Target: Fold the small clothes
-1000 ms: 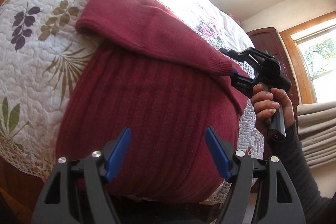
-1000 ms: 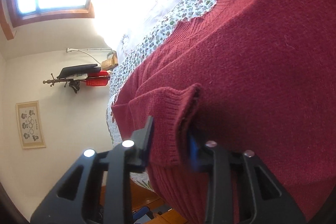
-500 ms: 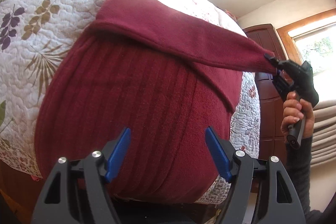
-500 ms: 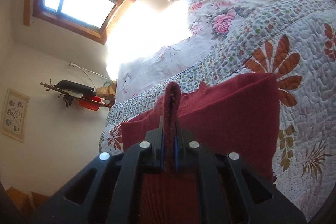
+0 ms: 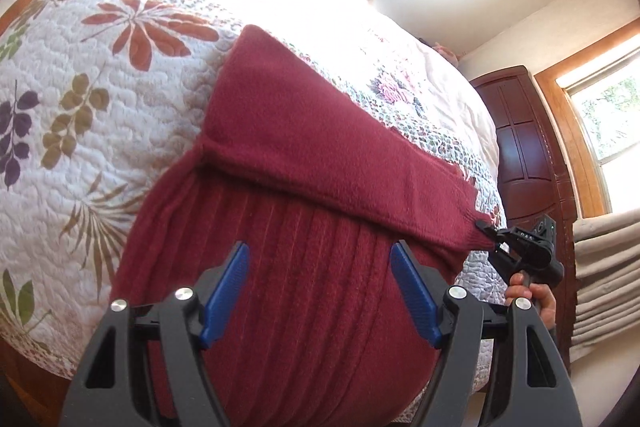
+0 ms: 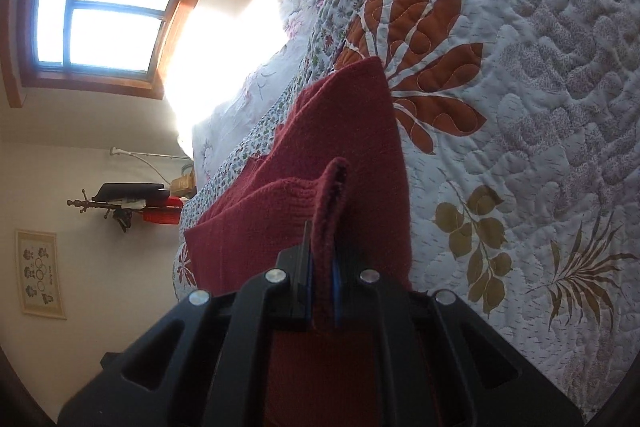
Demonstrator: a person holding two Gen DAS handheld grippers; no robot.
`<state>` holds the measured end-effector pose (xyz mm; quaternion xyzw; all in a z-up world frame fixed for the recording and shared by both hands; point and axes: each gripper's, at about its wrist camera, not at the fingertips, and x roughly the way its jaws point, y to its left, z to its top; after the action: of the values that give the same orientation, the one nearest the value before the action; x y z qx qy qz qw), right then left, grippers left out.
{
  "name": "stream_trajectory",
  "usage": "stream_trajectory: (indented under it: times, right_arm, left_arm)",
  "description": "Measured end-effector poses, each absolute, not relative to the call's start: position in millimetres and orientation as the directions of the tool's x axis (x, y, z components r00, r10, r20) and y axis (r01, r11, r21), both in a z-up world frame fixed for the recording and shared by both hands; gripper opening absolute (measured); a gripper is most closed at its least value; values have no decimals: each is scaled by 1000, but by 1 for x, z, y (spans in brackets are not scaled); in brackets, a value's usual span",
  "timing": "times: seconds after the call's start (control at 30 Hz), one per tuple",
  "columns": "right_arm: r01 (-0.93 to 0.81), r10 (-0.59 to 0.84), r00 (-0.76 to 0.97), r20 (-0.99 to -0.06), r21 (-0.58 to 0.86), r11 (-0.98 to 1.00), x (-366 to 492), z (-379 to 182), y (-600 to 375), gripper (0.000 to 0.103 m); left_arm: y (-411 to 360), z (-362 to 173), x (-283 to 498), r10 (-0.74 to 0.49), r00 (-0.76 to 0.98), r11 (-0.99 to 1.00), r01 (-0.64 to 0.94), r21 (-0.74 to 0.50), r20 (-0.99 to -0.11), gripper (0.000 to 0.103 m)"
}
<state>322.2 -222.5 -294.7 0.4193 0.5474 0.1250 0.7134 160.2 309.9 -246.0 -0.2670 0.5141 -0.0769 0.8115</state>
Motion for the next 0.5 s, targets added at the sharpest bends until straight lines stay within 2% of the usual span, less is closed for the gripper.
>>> stream_trajectory:
  times: [0.2, 0.3, 0.5]
  right_arm:
    - [261, 654, 363, -664, 746, 612, 320, -301, -227, 6]
    - [259, 643, 363, -674, 736, 626, 318, -305, -236, 12]
    - [273, 636, 441, -633, 770, 577, 294, -288, -265, 13]
  left_arm:
    - [310, -235, 207, -402, 486, 856, -101, -508, -776, 73]
    - [312, -244, 230, -410, 478, 853, -100, -512, -777, 74]
    - [332, -272, 273, -510, 451, 777, -123, -617, -733, 74]
